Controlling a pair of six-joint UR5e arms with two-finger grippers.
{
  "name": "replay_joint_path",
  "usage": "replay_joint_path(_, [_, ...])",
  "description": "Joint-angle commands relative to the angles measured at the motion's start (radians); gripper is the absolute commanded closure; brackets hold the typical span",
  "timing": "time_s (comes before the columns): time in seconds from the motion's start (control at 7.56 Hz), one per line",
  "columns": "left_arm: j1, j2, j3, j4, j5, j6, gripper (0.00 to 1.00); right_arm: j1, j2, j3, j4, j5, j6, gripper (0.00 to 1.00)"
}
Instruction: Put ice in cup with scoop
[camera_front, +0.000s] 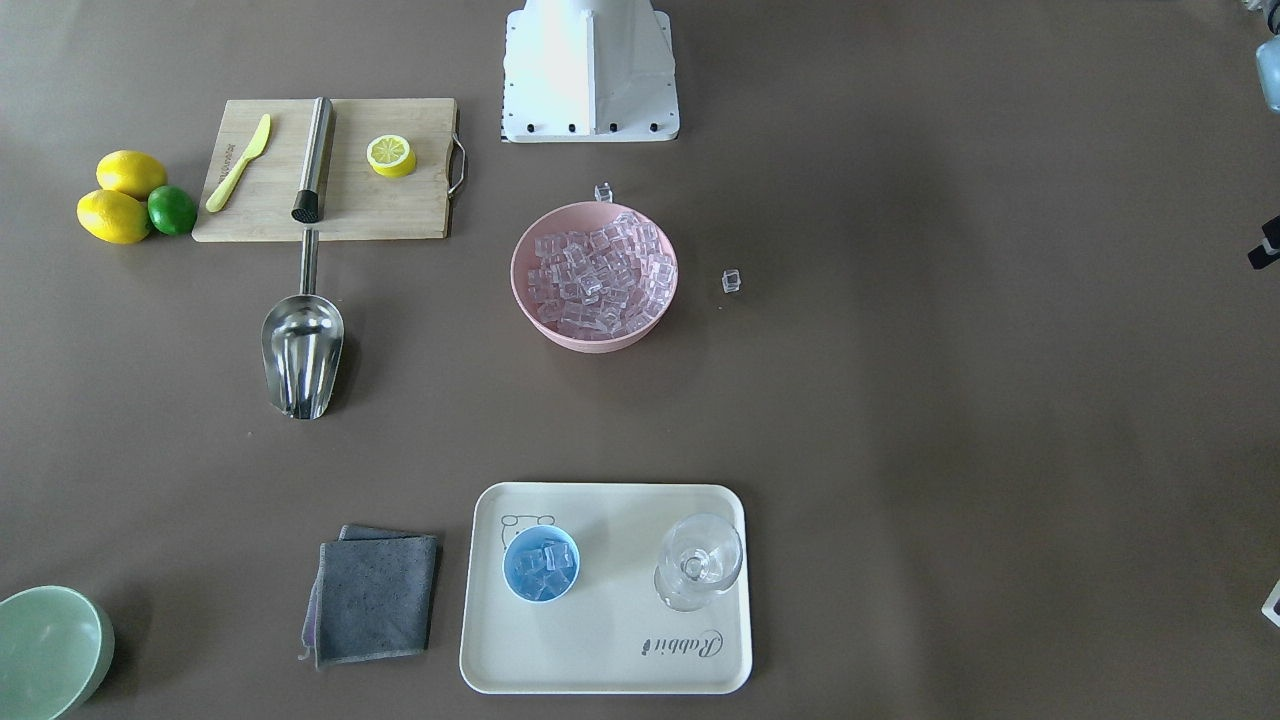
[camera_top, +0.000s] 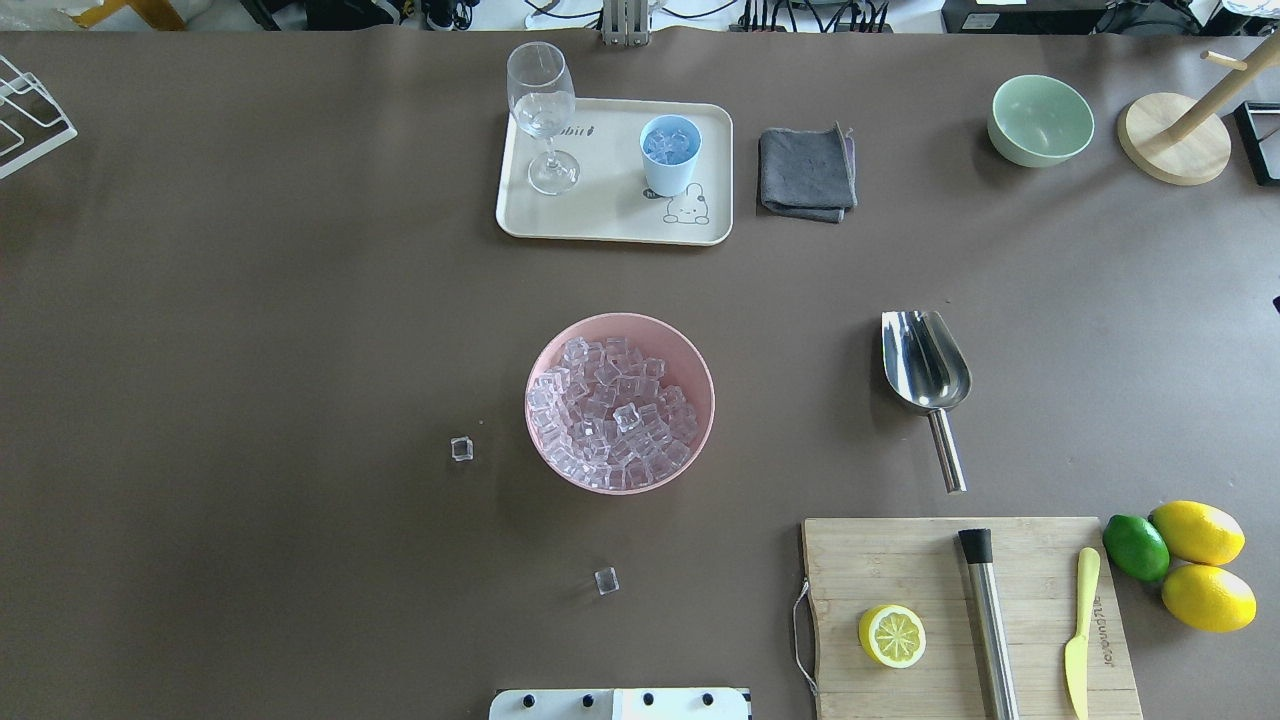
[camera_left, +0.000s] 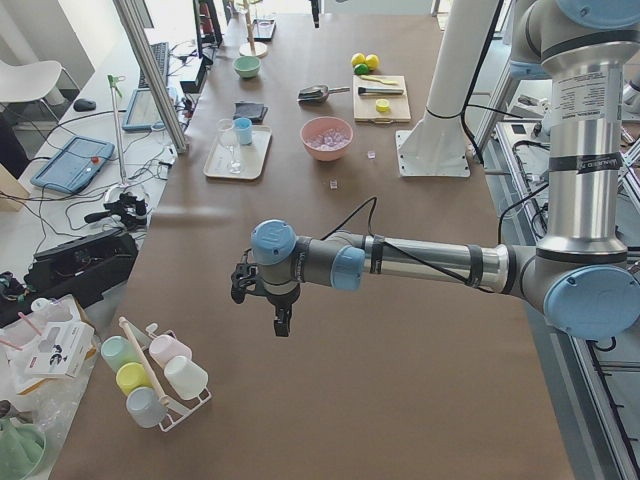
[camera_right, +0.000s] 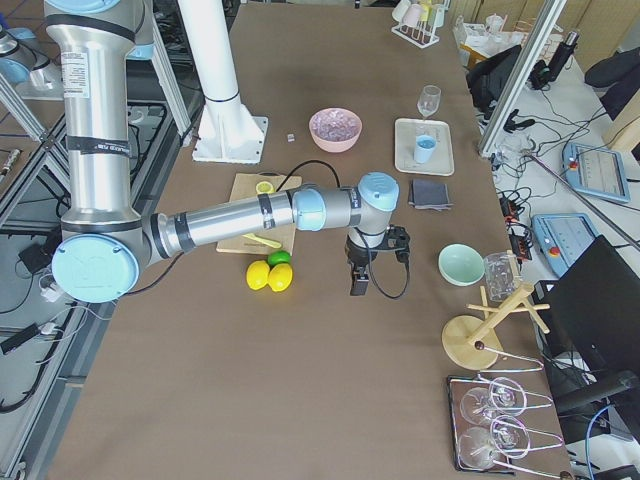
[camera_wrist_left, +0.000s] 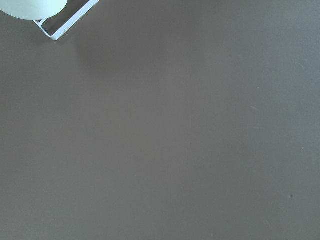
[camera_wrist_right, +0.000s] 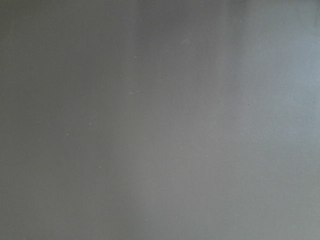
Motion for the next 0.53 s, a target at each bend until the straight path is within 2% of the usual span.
replay_joint_path(0.0, [-0.002, 0.026, -0.018, 0.0, -0.026, -0.005, 0.02, 0.08, -0.03, -0.044, 0.001, 0.015, -0.093, 0.0])
replay_joint_path(0.4, [-0.002, 0.032, 0.011, -0.005, -0.058, 0.0, 0.01, 0.125, -0.041, -0.105, 0.019, 0.017, -0.116, 0.0])
